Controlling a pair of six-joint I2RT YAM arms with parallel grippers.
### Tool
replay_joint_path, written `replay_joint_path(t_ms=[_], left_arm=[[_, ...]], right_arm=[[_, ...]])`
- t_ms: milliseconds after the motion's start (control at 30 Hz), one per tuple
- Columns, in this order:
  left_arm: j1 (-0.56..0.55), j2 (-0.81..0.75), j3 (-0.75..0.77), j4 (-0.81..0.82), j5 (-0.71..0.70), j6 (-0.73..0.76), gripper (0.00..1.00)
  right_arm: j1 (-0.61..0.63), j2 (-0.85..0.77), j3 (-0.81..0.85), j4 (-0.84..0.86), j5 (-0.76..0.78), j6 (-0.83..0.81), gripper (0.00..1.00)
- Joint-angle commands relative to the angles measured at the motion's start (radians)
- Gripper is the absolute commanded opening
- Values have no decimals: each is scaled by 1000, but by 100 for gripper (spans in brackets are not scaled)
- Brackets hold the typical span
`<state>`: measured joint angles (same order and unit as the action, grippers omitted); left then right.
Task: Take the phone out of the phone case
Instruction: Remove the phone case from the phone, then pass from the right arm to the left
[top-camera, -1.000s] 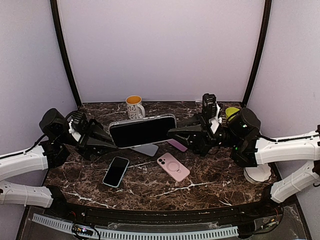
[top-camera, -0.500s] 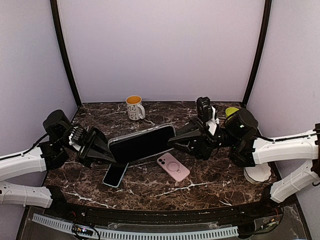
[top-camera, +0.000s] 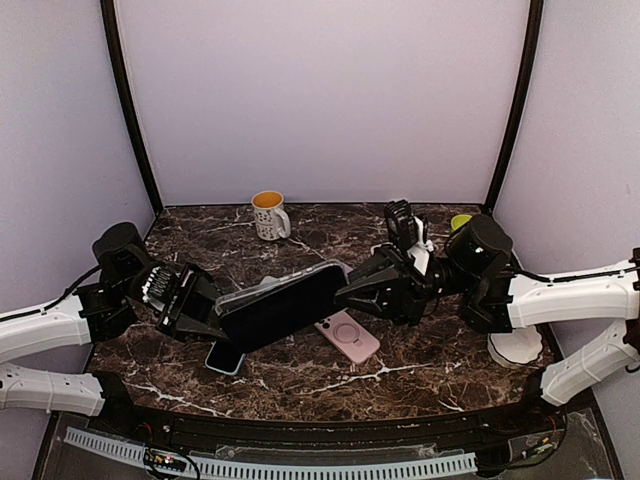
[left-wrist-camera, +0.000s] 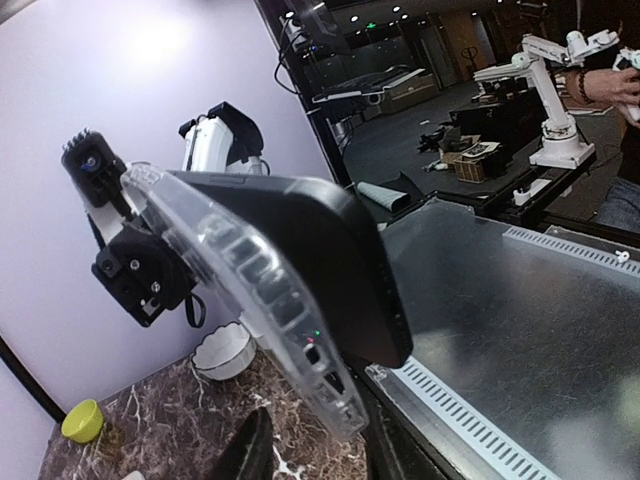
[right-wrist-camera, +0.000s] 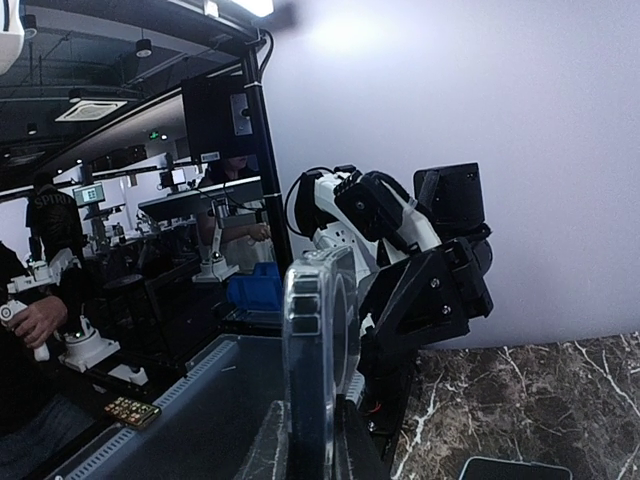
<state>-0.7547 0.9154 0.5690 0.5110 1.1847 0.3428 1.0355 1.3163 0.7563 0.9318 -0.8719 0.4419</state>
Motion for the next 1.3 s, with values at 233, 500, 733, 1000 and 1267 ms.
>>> replay_joint_path(t_ms=[233, 500, 733, 1000, 1267], left_arm=[[5, -58, 24, -105, -158, 106, 56], [7, -123, 7, -127, -307, 208, 62], [7, -153, -25, -119, -392, 295, 61], [7, -127, -30, -136, -390, 333, 58], [0, -123, -10, -201, -345, 364, 52]], right_arm=[[5, -214, 32, -302, 80, -253, 0], [-7, -408, -10, -546, 357, -461, 0], [-8, -520, -134, -427, 671, -575, 0], [-6, -456, -154, -344, 814, -639, 0], [-2, -377, -161, -306, 565, -863, 0]])
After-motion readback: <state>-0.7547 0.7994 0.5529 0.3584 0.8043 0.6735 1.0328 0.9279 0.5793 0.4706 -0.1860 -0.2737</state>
